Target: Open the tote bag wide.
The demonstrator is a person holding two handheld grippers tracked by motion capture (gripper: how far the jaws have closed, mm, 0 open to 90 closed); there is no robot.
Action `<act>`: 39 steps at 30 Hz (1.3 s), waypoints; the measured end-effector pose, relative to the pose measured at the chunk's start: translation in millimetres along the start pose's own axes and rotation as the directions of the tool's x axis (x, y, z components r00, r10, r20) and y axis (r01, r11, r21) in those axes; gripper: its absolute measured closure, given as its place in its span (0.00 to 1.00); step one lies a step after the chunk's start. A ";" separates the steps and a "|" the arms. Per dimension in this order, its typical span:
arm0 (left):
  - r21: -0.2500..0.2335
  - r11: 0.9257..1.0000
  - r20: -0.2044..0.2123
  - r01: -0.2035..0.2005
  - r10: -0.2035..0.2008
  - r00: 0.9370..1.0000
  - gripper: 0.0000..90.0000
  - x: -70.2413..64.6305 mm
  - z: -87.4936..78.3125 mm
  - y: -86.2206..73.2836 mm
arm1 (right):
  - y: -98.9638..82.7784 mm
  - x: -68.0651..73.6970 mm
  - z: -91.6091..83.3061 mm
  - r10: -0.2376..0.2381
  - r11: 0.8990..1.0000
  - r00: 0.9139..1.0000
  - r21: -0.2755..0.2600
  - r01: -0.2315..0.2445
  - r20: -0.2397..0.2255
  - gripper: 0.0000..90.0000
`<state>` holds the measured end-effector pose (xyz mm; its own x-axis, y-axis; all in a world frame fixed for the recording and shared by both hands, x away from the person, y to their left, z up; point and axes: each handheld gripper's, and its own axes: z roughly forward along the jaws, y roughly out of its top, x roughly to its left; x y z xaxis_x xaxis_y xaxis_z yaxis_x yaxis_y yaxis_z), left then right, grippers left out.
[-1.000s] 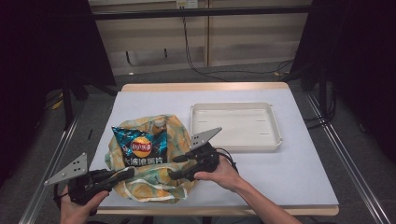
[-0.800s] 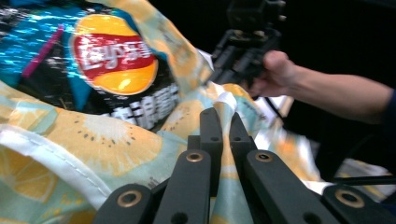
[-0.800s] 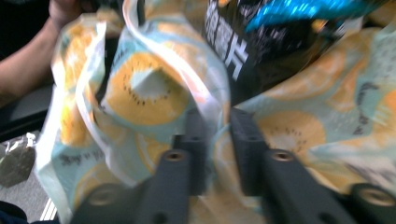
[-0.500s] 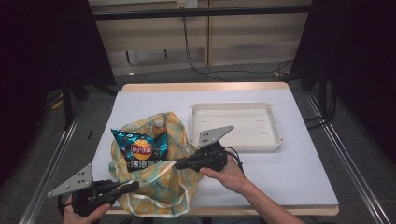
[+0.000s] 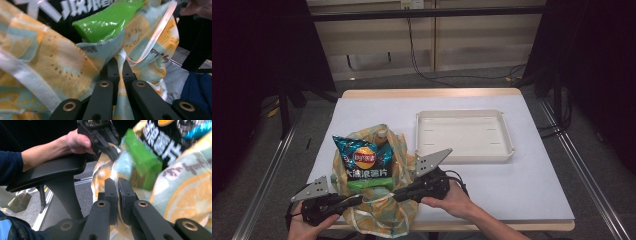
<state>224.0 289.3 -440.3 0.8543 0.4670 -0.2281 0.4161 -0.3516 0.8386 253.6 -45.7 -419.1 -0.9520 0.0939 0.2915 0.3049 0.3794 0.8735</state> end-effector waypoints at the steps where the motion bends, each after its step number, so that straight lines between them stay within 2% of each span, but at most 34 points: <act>1: -0.001 1.000 0.004 0.000 0.000 1.000 1.00 1.2 0.1 -1.4 | -3.0 -2.1 -0.2 0.002 1.000 1.000 0.003 -0.002 0.004 0.96; 4: 0.003 1.000 0.019 0.011 -0.011 1.000 1.00 5.0 1.6 -6.4 | -12.2 -7.9 -1.7 0.040 0.999 0.999 -0.020 -0.040 0.002 0.95; 7: 0.016 1.000 0.023 0.008 -0.008 1.000 1.00 6.9 3.2 -9.0 | -19.7 -11.6 0.2 0.035 0.999 0.999 -0.002 -0.035 0.018 0.94; 10: 0.030 0.999 0.024 0.012 -0.013 1.000 1.00 6.9 3.1 -10.9 | -27.1 -16.3 2.0 0.058 0.998 0.998 -0.001 -0.058 0.026 0.94; 13: 0.052 0.999 0.022 -0.004 0.003 1.000 1.00 8.6 2.3 -14.0 | -33.5 -20.2 4.9 0.062 0.998 0.997 0.022 -0.062 0.039 0.93; 17: 0.056 0.998 0.032 0.025 -0.027 0.999 1.00 11.6 1.1 -18.7 | -42.1 -24.3 9.0 0.088 0.996 0.995 0.030 -0.089 0.045 0.93; 21: 0.078 0.997 0.032 0.012 -0.014 0.999 1.00 12.8 1.5 -20.9 | -45.7 -27.0 14.0 0.057 0.995 0.996 0.073 -0.063 0.073 0.92; 25: 0.076 0.997 0.044 0.019 -0.023 0.999 1.00 16.9 -0.7 -24.1 | -51.1 -31.3 16.1 0.075 0.993 0.994 0.087 -0.082 0.080 0.92; 28: 0.051 0.999 0.038 0.010 -0.012 0.999 0.96 15.0 -4.4 -24.4 | -48.3 -30.2 13.4 0.067 0.994 0.995 0.082 -0.073 0.076 0.89; 30: 0.001 1.000 0.046 0.013 -0.013 0.999 0.88 13.1 -10.2 -23.8 | -42.7 -27.8 7.2 0.058 0.996 0.995 0.058 -0.063 0.076 0.86; 31: -0.024 1.000 0.035 0.018 -0.017 0.999 0.85 11.7 -13.4 -23.5 | -39.5 -26.7 3.2 0.053 0.997 0.996 0.047 -0.057 0.078 0.84; 33: -0.048 0.999 0.027 0.012 -0.011 1.000 0.82 9.0 -19.0 -22.5 | -33.6 -23.4 -3.8 0.027 0.999 0.994 0.038 -0.032 0.110 0.80; 36: -0.079 0.997 0.012 0.006 -0.005 1.000 0.80 6.1 -25.2 -18.8 | -27.3 -20.2 -13.9 0.023 1.000 0.992 0.005 -0.024 0.123 0.77; 39: -0.116 0.993 0.021 0.008 -0.005 1.000 0.78 6.4 -30.8 -11.7 | -20.0 -18.4 -24.7 0.014 1.000 0.989 -0.026 -0.010 0.144 0.74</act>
<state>215.0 321.4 -436.3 0.8584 0.4520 -0.2427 0.3836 -0.2512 0.8887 265.8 -77.7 -432.3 -0.9418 0.2307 0.2446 0.3154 0.3545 0.8802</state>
